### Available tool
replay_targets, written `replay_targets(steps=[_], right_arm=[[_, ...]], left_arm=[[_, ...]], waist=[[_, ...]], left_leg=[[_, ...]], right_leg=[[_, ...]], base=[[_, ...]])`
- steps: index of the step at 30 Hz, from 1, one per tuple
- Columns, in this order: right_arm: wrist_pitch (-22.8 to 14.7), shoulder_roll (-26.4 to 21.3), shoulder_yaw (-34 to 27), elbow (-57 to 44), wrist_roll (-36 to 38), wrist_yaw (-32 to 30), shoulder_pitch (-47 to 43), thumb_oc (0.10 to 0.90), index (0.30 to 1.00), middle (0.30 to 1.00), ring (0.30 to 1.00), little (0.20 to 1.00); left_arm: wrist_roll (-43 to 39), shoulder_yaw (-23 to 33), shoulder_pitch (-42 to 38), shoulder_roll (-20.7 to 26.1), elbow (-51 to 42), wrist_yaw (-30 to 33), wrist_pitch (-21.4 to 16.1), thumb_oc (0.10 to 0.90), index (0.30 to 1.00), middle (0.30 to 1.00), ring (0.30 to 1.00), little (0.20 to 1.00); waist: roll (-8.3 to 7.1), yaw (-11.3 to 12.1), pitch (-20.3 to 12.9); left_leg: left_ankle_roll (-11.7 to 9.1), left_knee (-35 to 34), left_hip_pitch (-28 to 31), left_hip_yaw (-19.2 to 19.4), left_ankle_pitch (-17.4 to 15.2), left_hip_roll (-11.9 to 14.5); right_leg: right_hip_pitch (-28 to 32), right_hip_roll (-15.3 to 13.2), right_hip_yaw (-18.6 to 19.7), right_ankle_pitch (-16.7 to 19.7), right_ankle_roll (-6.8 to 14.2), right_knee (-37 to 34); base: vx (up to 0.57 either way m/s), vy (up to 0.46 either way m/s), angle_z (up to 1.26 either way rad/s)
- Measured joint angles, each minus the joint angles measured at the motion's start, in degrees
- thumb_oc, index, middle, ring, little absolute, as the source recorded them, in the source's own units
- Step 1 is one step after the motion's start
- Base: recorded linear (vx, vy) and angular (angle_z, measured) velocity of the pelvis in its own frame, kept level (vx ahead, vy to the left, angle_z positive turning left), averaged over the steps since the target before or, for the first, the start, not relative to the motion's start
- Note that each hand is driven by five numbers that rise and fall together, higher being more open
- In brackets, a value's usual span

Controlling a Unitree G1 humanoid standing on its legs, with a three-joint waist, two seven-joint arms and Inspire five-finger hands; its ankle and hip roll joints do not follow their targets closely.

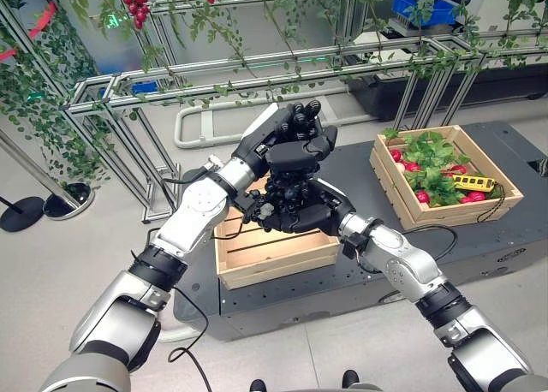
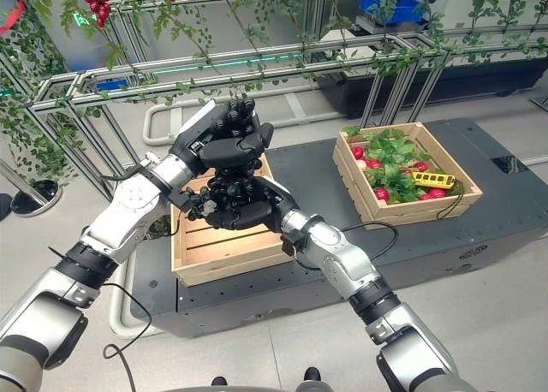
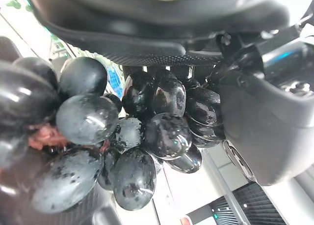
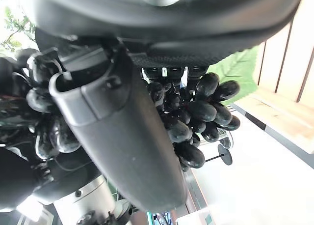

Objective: Pick up the fruits from the basket on one side to the basket on the other side

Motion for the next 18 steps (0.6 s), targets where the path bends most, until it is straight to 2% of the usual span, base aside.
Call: replay_targets(steps=[7, 11, 12, 13, 14, 18], right_arm=[[-0.77, 0.84, 0.01, 0.74, 4.55, -1.06, -0.08, 0.800, 0.900, 0.900, 0.900, 0.900], [-4.57, 2.32, 0.01, 2.81, 8.84, -1.61, -0.07, 0.800, 0.900, 0.900, 0.900, 0.900], [-5.02, 2.42, 0.01, 2.81, 8.84, -1.62, -0.07, 0.681, 0.721, 0.721, 0.721, 0.721], [-5.65, 2.44, 0.00, 2.81, 8.86, -1.62, -0.07, 0.500, 0.451, 0.451, 0.451, 0.451], [-6.54, 2.44, 0.00, 2.87, 9.16, -1.62, -0.07, 0.408, 0.312, 0.312, 0.312, 0.312], [-8.82, 2.59, 0.02, 2.87, 10.61, -1.58, -0.07, 0.400, 0.300, 0.300, 0.300, 0.300]], left_arm=[[-2.32, 0.00, 0.00, -0.56, 0.01, -2.76, 0.19, 0.400, 0.300, 0.300, 0.300, 0.300], [-2.39, 0.00, 0.00, -1.31, 0.00, -4.61, 1.06, 0.400, 0.300, 0.300, 0.300, 0.300], [-2.38, 0.00, 0.00, -1.45, 0.00, -4.72, 1.22, 0.400, 0.300, 0.300, 0.300, 0.300], [-2.38, 0.01, 0.00, -1.58, 0.01, -4.71, 1.40, 0.400, 0.300, 0.300, 0.300, 0.300], [-2.39, 0.03, 0.00, -1.57, 0.05, -4.71, 1.42, 0.400, 0.300, 0.300, 0.300, 0.300], [-4.15, 0.27, -0.03, -2.10, 0.52, -4.35, 1.42, 0.400, 0.300, 0.300, 0.300, 0.300]], waist=[[-0.16, 0.20, -1.58], [-0.07, 0.28, -2.00], [0.00, 0.26, -2.05], [0.10, 0.29, -2.22], [0.24, 0.33, -2.34], [0.59, 0.33, -2.57]], left_leg=[[0.00, 0.00, 0.00, -0.07, 0.00, -0.01], [0.01, 0.00, 0.00, -0.09, 0.08, 0.00], [0.01, 0.00, 0.00, -0.09, 0.10, 0.00], [0.01, 0.00, 0.00, -0.11, 0.10, 0.00], [0.01, 0.00, 0.00, -0.12, 0.10, 0.00], [0.01, 0.00, 0.00, -0.21, 0.11, 0.03]], right_leg=[[0.05, -0.01, -0.06, -0.03, -0.04, 0.00], [0.07, -0.01, -0.12, -0.05, -0.07, -0.01], [0.06, -0.01, -0.12, -0.05, -0.07, -0.01], [0.07, -0.01, -0.13, -0.05, -0.08, -0.01], [0.08, -0.01, -0.14, -0.06, -0.09, -0.01], [0.13, 0.02, -0.21, -0.06, -0.10, -0.01]], base=[[0.00, 0.000, 0.00], [0.00, 0.000, 0.00], [0.00, 0.000, 0.00], [0.00, 0.000, 0.00], [0.00, 0.000, 0.00], [0.00, 0.000, 0.00]])
